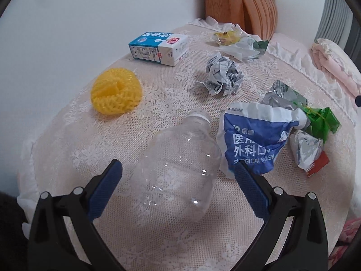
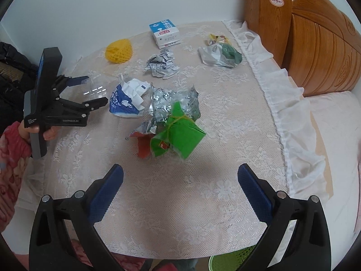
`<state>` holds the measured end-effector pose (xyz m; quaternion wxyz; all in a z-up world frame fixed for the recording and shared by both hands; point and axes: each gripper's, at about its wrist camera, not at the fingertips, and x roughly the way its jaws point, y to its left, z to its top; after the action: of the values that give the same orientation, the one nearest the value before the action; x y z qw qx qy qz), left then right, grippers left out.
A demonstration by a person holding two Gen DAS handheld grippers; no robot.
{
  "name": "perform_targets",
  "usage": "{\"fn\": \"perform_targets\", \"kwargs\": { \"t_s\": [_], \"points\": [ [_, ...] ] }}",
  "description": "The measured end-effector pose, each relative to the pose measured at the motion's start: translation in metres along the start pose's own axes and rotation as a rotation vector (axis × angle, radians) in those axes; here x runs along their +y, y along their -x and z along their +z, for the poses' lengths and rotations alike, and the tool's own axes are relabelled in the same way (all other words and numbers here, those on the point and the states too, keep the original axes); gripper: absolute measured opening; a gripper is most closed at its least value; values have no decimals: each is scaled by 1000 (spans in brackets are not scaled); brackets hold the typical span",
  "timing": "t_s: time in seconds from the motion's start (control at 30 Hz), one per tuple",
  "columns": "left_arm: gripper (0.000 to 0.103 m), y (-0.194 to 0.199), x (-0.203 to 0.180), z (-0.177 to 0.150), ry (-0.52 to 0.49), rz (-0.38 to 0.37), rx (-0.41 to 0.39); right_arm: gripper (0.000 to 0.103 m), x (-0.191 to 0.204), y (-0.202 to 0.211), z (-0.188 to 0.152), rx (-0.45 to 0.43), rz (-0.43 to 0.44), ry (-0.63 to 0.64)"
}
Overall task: Collect trash
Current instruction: 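Grasp the clear plastic bottle with the left tool while the right tool grasps the blue mask packet, then carry the bottle into the wastebasket and open the left tool while the right tool carries the packet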
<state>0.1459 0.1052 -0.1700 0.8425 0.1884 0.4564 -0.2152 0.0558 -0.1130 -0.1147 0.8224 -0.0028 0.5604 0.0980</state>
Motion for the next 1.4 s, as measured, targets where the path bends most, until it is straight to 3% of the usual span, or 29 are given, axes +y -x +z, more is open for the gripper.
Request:
{"fn": "perform_targets", "kwargs": {
  "t_s": [0.1,0.13,0.2,0.4,0.57,0.73,0.83,1.0,1.1,1.17,1.23,1.4],
  "points": [
    [91,-8,9,3,29,-56,3,101,4,-9,8,13,4,0],
    [80,-10,13,4,55,-79,5,101,5,-11,10,16,7,-1],
    [69,-15,21,4,115,-113,17,100,7,-15,14,21,14,-3],
    [69,-13,31,-5,244,-153,0,101,19,-22,34,6,41,36],
    [68,-6,35,-12,343,-107,-6,101,36,-31,66,-23,98,61],
    [68,14,36,-25,446,-53,-48,101,56,-57,96,-24,159,-11],
    [68,27,37,-38,526,-36,-80,101,70,-79,111,-11,159,-37],
    [68,34,38,-64,653,-29,-86,100,91,-121,123,53,84,-8],
    [68,38,35,-72,666,-23,-83,81,95,-133,126,69,82,-2],
    [68,42,34,-74,664,-10,-88,59,96,-138,127,81,108,0],
    [67,46,33,-75,663,3,-92,47,96,-140,127,85,158,-11],
    [67,58,29,-75,673,3,-114,43,96,-123,130,23,229,-9]
  ]
}}
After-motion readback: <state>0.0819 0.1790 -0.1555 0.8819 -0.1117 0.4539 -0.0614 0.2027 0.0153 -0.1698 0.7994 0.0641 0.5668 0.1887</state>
